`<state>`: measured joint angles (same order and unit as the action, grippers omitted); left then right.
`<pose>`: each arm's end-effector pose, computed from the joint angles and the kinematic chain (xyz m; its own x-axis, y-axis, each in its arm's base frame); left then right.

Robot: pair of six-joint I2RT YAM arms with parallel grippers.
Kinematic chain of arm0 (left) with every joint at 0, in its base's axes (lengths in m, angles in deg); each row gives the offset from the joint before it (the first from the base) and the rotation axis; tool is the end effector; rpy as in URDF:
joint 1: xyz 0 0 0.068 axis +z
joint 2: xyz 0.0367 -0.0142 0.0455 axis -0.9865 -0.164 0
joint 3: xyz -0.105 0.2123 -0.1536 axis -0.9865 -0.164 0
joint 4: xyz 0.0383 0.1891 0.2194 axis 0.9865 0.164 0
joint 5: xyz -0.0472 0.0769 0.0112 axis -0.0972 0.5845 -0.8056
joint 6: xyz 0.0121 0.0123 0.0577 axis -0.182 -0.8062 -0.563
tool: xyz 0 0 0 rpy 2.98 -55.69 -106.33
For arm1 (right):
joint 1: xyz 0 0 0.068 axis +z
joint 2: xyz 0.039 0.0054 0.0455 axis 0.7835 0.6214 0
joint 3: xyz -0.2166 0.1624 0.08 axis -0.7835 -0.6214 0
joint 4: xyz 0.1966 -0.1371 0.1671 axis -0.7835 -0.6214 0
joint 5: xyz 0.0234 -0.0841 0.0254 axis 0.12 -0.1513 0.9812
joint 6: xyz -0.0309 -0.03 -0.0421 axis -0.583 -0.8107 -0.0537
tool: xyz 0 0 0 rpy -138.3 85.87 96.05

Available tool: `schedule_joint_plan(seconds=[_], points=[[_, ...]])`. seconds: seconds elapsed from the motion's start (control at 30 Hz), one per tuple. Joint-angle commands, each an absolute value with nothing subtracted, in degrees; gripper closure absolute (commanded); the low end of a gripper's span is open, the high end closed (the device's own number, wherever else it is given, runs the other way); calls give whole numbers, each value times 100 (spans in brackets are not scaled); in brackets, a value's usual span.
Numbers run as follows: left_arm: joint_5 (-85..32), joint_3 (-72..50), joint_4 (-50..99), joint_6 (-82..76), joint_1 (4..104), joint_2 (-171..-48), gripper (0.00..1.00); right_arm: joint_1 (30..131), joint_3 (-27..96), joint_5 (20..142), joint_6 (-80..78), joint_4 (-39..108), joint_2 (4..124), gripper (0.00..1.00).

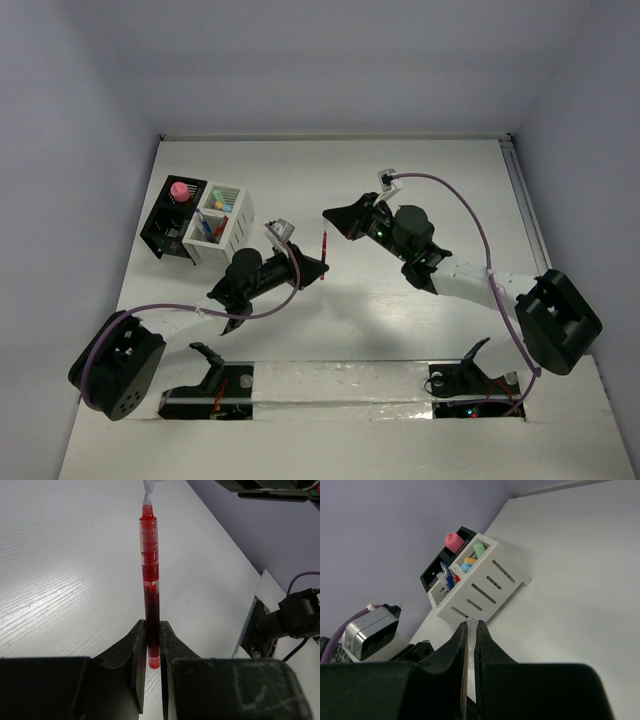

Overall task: Sort the stationery into containers
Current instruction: Close the pen at the center of the board.

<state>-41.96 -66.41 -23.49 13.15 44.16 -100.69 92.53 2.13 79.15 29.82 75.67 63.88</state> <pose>0.1911 -0.1632 0.1912 -0.4080 -0.2346 -0.8823 0.7658 0.4382 -0.4706 0.2622 0.2329 0.2664 -0.4135 0.4488 -0.7922 -0.5933 0.5272 0.6083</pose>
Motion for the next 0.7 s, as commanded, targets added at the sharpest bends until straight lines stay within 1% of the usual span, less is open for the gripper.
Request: schedule_joint_plan(seconds=[0.0, 0.13, 0.47, 0.67], points=[[-4400, -6489, -2829, 1282, 4391, -9881, 100, 9297, 303, 7851, 2930, 7919, 6476, 100], [-4488, -6462, -2856, 1318, 4391, -10004, 100, 9297, 382, 7878, 2948, 7981, 6502, 100], [-4436, -6497, -2838, 1309, 4391, -9873, 100, 9297, 391, 7948, 3080, 8104, 6695, 100], [-4383, -6497, -2777, 1300, 4391, -9846, 100, 9297, 312, 7895, 3071, 8148, 6599, 100]])
